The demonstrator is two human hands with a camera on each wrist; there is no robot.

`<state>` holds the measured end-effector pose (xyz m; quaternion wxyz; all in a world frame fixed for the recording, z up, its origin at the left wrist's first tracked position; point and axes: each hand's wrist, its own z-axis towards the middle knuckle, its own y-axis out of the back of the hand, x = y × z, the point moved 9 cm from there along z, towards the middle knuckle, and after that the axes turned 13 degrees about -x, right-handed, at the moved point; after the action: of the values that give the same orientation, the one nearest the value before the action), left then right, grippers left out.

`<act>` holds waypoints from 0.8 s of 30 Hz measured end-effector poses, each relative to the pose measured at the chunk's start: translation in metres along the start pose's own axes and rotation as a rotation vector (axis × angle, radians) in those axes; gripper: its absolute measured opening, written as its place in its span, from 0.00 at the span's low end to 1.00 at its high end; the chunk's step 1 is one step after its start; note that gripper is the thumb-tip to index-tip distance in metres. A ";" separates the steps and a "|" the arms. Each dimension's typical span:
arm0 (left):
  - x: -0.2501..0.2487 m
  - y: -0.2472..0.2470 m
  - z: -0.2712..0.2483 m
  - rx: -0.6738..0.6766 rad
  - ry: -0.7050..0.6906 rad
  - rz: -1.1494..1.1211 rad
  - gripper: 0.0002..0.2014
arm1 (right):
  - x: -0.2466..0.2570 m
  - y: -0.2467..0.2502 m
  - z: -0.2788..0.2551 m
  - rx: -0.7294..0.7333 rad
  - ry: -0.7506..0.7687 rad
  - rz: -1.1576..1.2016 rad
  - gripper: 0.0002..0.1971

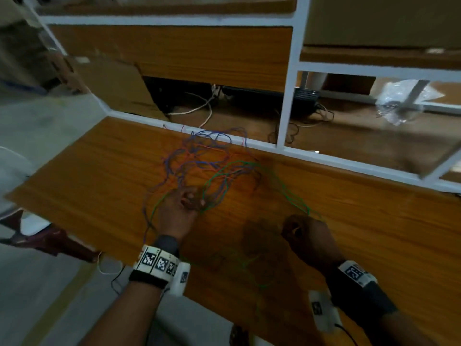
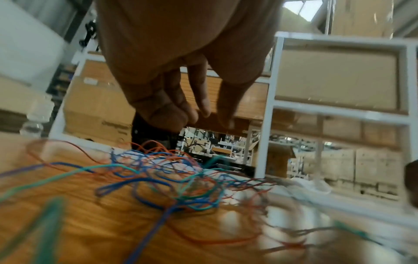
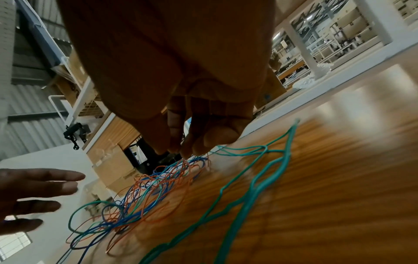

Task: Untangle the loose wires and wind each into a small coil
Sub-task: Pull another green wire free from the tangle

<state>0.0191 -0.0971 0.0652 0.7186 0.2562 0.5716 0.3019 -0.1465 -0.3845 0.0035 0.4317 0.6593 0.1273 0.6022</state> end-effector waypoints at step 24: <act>-0.168 0.036 0.012 0.327 -0.097 -1.047 0.08 | 0.123 0.039 0.075 -0.159 0.319 0.185 0.05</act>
<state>-0.0016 -0.1950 0.2058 0.7490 0.0596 0.6286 -0.2008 -0.0624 -0.3544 0.1237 0.3996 0.5283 0.0848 0.7443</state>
